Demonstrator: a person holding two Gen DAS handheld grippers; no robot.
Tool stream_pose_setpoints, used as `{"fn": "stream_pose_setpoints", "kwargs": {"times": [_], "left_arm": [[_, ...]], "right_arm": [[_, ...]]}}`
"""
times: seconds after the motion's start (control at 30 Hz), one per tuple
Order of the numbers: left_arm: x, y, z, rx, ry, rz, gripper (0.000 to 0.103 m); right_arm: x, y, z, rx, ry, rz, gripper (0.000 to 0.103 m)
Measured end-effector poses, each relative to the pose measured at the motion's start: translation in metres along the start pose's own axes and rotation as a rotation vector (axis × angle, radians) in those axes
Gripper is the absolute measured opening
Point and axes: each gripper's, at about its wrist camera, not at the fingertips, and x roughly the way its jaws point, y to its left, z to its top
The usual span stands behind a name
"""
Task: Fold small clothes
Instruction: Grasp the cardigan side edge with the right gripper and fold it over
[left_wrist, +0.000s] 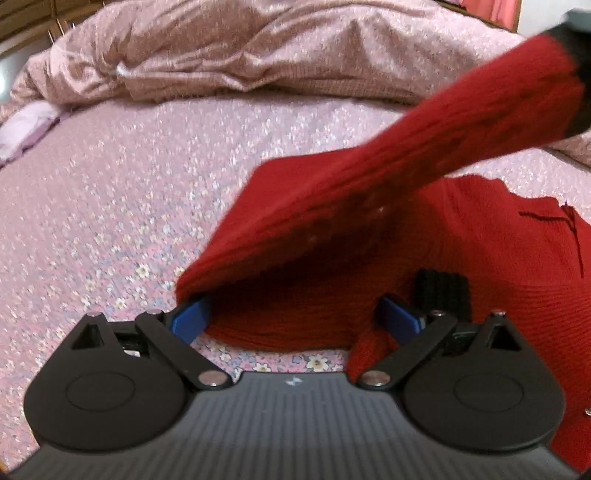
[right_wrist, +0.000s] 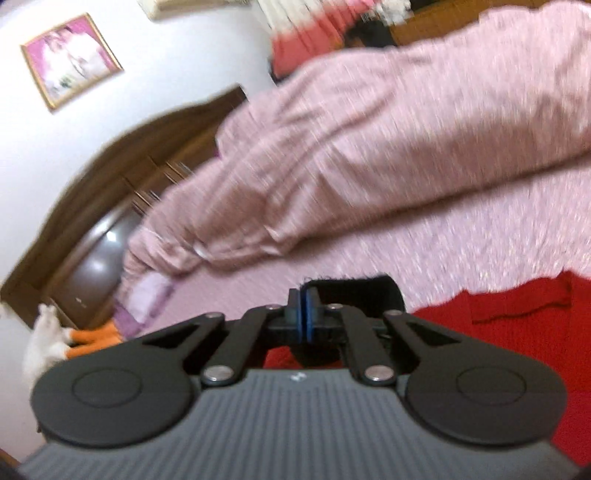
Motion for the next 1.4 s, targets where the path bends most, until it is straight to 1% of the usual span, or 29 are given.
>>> {"fn": "stream_pose_setpoints", "kwargs": {"times": [0.13,0.2,0.27,0.33,0.37,0.43,0.5,0.6,0.67,0.77,0.83,0.9,0.97,1.03,1.07,1.1,1.13,1.17,1.23,1.3,1.4], "left_arm": [[-0.023,-0.006,-0.006,0.078,-0.060,-0.022,0.099],[-0.035,-0.008,-0.011,0.114,-0.068,-0.036,0.099],[-0.043,-0.005,-0.016,0.119,-0.043,-0.098,0.099],[-0.048,-0.002,-0.021,0.107,-0.012,-0.161,0.099],[-0.051,0.000,-0.024,0.103,0.001,-0.180,0.099],[-0.056,0.002,-0.030,0.101,0.013,-0.189,0.099],[-0.061,0.004,-0.032,0.108,0.009,-0.185,0.099],[-0.070,0.004,-0.032,0.111,-0.003,-0.170,0.099],[-0.075,0.007,-0.027,0.104,-0.013,-0.172,0.099],[-0.079,0.008,-0.013,0.104,-0.039,-0.182,0.100],[-0.076,0.005,-0.002,0.116,-0.054,-0.174,0.100],[-0.067,-0.001,0.008,0.124,-0.034,-0.160,0.100],[-0.059,-0.006,0.011,0.126,-0.021,-0.150,0.100],[-0.054,-0.013,0.009,0.140,-0.015,-0.143,0.100],[-0.052,-0.015,0.007,0.146,-0.016,-0.143,0.100],[-0.049,-0.018,0.004,0.152,-0.018,-0.146,0.100],[-0.047,-0.021,0.002,0.158,-0.015,-0.148,0.100],[-0.045,-0.024,-0.001,0.163,-0.010,-0.148,0.100],[-0.041,-0.031,-0.006,0.171,0.002,-0.141,0.100],[-0.038,-0.036,-0.010,0.182,0.010,-0.132,0.100],[-0.037,-0.044,-0.016,0.202,0.002,-0.120,0.100]], "right_arm": [[-0.054,0.005,-0.005,-0.046,-0.030,-0.026,0.005],[-0.082,0.003,-0.006,-0.086,-0.038,-0.071,0.005],[-0.105,-0.003,-0.008,-0.108,-0.044,-0.115,0.005],[-0.127,-0.011,-0.008,-0.133,-0.047,-0.187,0.005],[-0.135,-0.015,-0.009,-0.137,-0.040,-0.221,0.005],[-0.149,-0.029,-0.016,-0.125,-0.025,-0.281,0.005],[-0.155,-0.043,-0.029,-0.125,-0.002,-0.335,0.005],[-0.154,-0.065,-0.060,-0.148,0.029,-0.427,0.005],[-0.148,-0.081,-0.083,-0.141,0.053,-0.471,0.005],[-0.137,-0.101,-0.116,-0.166,0.100,-0.552,0.006],[-0.132,-0.115,-0.132,-0.131,0.133,-0.557,0.008],[-0.135,-0.128,-0.142,-0.067,0.149,-0.545,0.009],[-0.145,-0.136,-0.145,-0.004,0.106,-0.520,0.009],[-0.158,-0.142,-0.144,0.041,0.045,-0.525,0.014],[-0.163,-0.144,-0.141,0.058,0.015,-0.530,0.032],[-0.170,-0.147,-0.139,0.083,-0.026,-0.534,0.055],[-0.176,-0.150,-0.137,0.106,-0.064,-0.529,0.066],[-0.178,-0.153,-0.132,0.130,-0.089,-0.522,0.080],[-0.179,-0.160,-0.125,0.169,-0.104,-0.470,0.081],[-0.170,-0.162,-0.122,0.163,-0.091,-0.429,0.080],[-0.147,-0.163,-0.123,0.115,-0.042,-0.443,0.080]]}}
